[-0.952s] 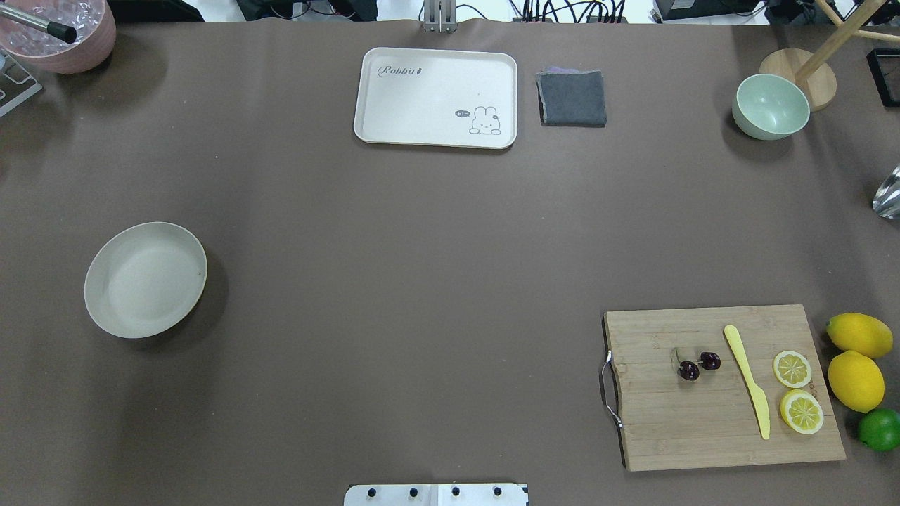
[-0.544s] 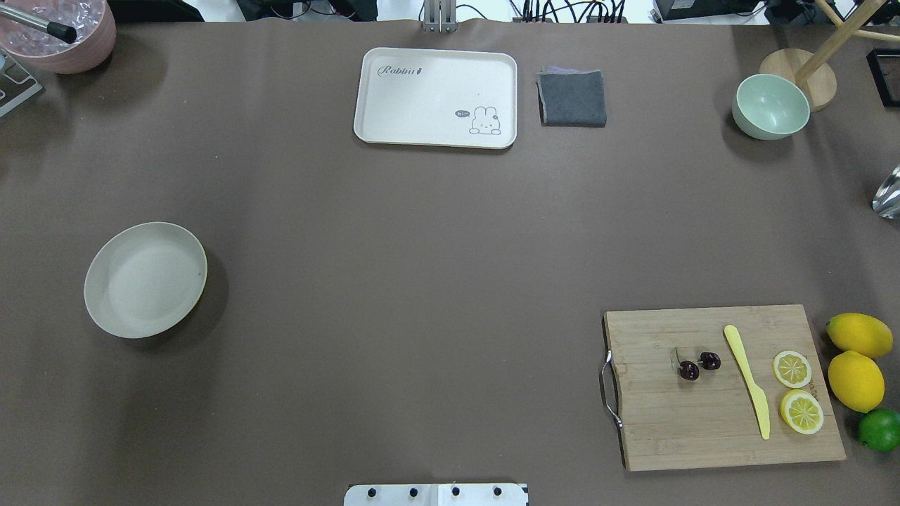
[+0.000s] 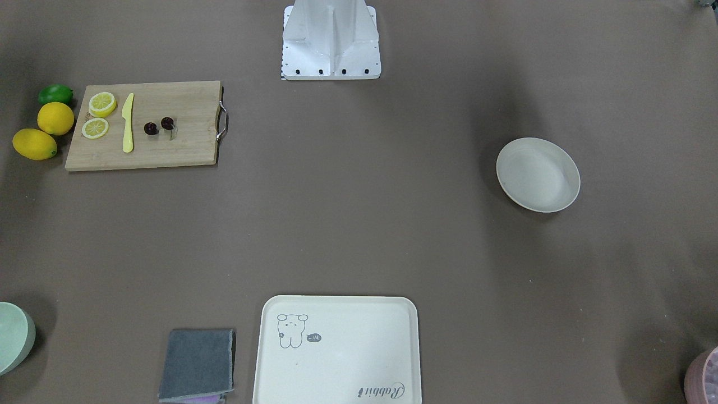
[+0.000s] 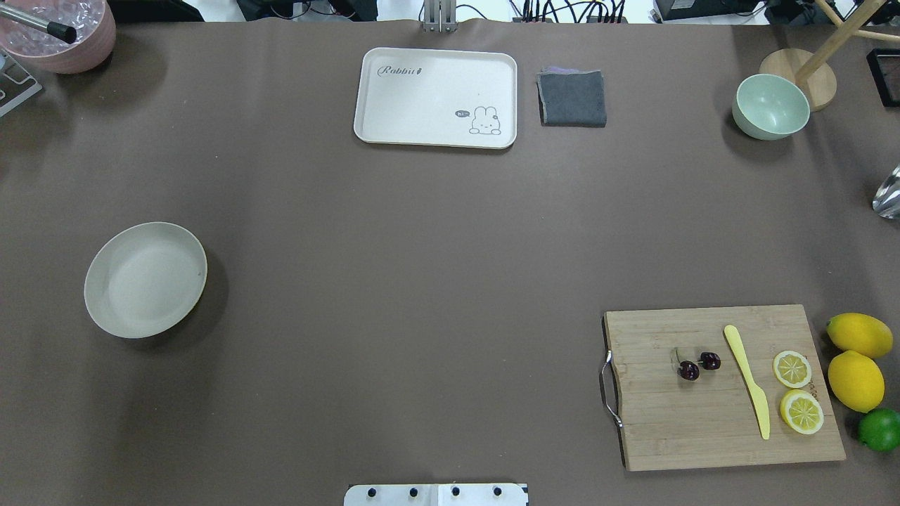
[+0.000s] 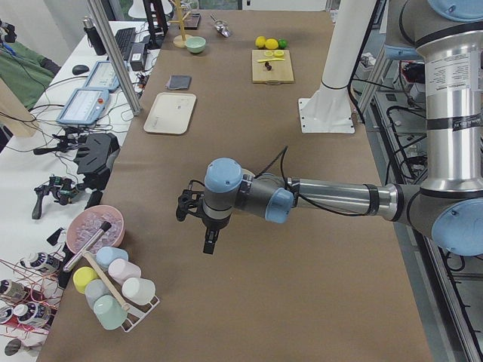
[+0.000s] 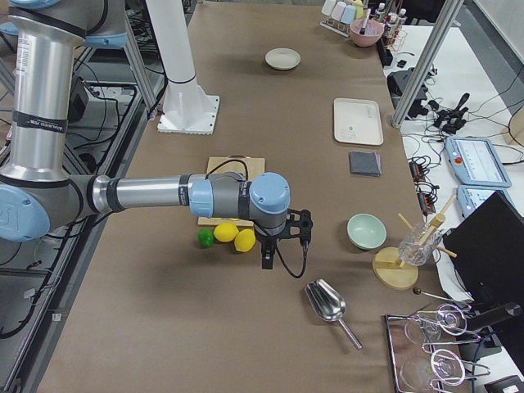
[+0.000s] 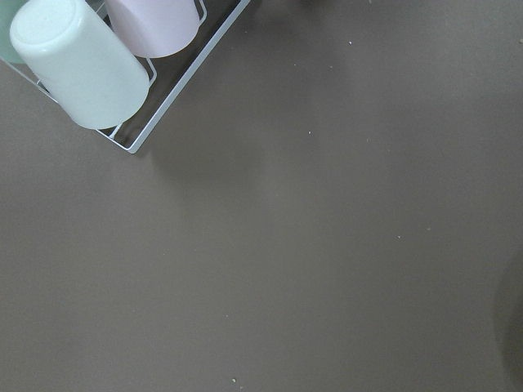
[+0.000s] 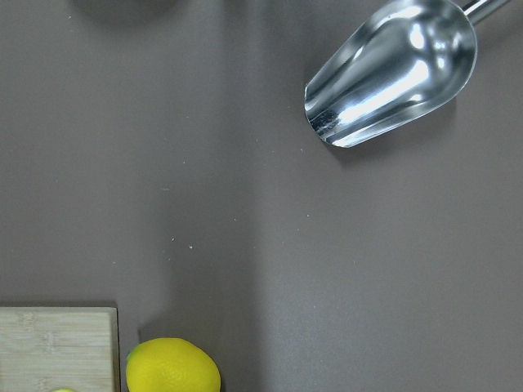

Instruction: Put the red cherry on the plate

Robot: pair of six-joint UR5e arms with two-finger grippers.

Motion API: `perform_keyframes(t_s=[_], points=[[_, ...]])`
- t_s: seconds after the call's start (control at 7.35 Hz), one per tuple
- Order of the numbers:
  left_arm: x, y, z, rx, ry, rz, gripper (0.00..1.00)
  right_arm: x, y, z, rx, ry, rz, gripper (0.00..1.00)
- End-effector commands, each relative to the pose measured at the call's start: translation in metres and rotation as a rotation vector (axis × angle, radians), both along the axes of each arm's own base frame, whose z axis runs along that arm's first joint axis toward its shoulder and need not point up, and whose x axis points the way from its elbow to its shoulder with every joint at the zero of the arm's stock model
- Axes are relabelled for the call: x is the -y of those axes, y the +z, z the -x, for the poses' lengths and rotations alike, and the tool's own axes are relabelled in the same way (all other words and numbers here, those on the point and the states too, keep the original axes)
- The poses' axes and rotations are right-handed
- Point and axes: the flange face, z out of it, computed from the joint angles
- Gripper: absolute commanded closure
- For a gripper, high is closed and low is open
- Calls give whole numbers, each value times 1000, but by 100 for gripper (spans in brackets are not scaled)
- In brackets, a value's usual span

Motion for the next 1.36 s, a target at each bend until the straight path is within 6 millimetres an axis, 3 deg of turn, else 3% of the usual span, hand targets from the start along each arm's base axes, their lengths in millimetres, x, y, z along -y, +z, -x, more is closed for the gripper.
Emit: perform_keyframes(t_s=[0.0,0.27,0.54,0.68,0.95,1.09,1.22], points=[[13,-12,-2,-4,3,-29,2,-1,0,0,2,1,3,0],[9,-23,0,-10,0,-90,2,-1,1,0,2,1,4,0],[9,-7,-2,-24,2,-171,2,-1,1,0,3,1,4,0],[12,-9,-10,-26,22,-182,2,0,-1,0,3,1,1,0],[10,-23,-74,-69,158,-315,2,1,-1,0,3,1,0,0],[11,-35,-99,-111,139,-289,2,1,-1,0,3,1,0,0],[7,-34,-119,-176,64,-251,2,1,-2,0,3,1,-3,0]])
